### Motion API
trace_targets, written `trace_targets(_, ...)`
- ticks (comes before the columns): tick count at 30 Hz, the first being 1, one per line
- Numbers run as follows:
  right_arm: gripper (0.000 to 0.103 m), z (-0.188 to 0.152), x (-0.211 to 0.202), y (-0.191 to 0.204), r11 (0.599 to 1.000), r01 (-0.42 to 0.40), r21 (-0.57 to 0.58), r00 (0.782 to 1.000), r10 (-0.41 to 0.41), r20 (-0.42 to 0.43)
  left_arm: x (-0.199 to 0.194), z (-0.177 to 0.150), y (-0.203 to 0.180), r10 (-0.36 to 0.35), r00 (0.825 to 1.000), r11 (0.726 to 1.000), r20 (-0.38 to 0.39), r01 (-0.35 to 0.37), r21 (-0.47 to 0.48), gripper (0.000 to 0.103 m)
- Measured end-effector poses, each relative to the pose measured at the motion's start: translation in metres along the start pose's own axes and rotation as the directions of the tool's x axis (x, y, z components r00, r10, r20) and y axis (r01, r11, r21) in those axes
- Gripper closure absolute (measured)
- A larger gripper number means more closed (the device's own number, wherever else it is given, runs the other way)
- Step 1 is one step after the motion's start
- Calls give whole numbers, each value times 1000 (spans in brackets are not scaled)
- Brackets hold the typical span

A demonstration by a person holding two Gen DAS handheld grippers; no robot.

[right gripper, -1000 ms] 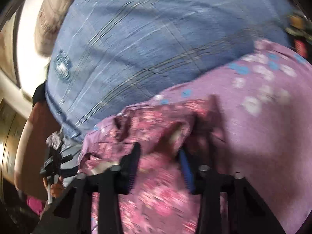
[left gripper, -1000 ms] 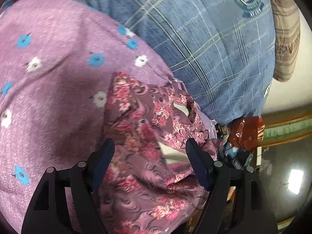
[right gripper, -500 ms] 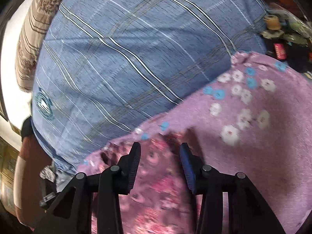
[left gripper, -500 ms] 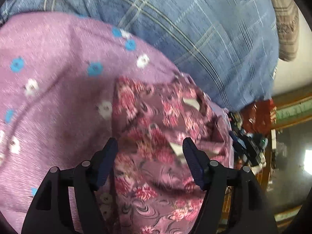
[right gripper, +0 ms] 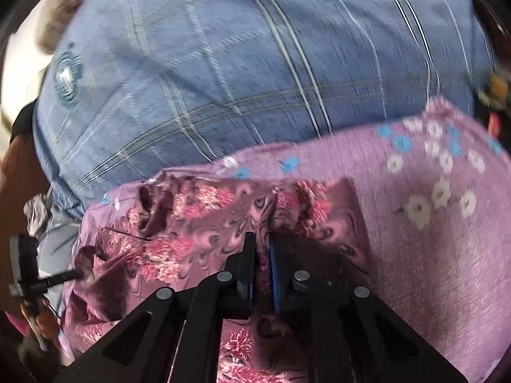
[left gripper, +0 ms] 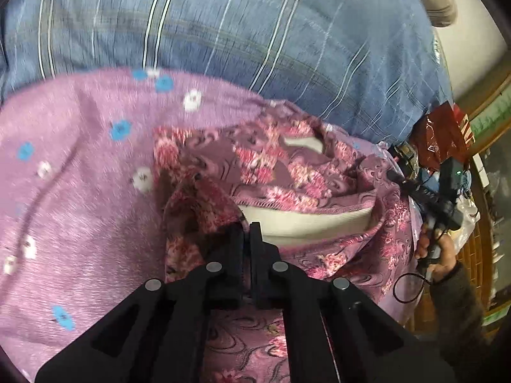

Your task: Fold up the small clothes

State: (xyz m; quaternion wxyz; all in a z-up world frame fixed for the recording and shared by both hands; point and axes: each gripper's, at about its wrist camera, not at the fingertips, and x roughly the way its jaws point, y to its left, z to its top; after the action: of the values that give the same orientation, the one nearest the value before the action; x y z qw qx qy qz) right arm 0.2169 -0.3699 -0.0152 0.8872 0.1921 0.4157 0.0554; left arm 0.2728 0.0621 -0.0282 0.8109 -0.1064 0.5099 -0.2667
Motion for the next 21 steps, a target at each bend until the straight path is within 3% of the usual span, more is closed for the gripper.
trace_targets(4, 97, 9, -35, -3, 996, -82, 48, 988, 75, 134, -24, 16, -5, -8, 992, 1000, 127, 10, -19, 102)
trace_targets(8, 97, 21, -44, -12, 990, -100, 100, 976, 78, 206, -16, 48, 9, 83, 978, 991, 190, -61, -119, 102)
trace_targets(10, 97, 23, -31, -26, 984, -74, 163, 981, 43, 189, 10, 61, 23, 175, 975, 973, 138, -150, -176, 102)
trace_targets(12, 96, 19, -8, -40, 976, -22, 218, 994, -1, 106, 35, 65, 40, 229, 972, 948, 48, -211, -239, 102)
trace_targets(13, 96, 14, 3, -45, 971, 29, 236, 998, -43, 55, 39, 65, 49, 217, 976, 942, 28, -202, -269, 102)
trace_targets(15, 94, 5, 14, -51, 965, 33, 258, 999, -33, -4, 31, 62, 67, 163, 986, 925, 48, -135, -355, 101)
trace_targets(16, 89, 1, 12, -54, 961, 19, 277, 1000, -21, 2, 22, 61, 75, 131, 988, 913, 79, -89, -398, 97)
trace_targets(18, 88, -4, 1, -59, 951, -29, 309, 999, 16, 44, 5, 59, 88, 88, 990, 895, 109, -31, -444, 88)
trace_targets(20, 84, -6, -9, -62, 944, -44, 326, 998, 26, 60, -10, 52, 92, 42, 992, 894, 120, 16, -447, 60)
trace_targets(21, 83, -8, -14, -62, 944, -46, 328, 998, 26, 65, -12, 45, 88, 40, 993, 898, 115, 15, -440, 54)
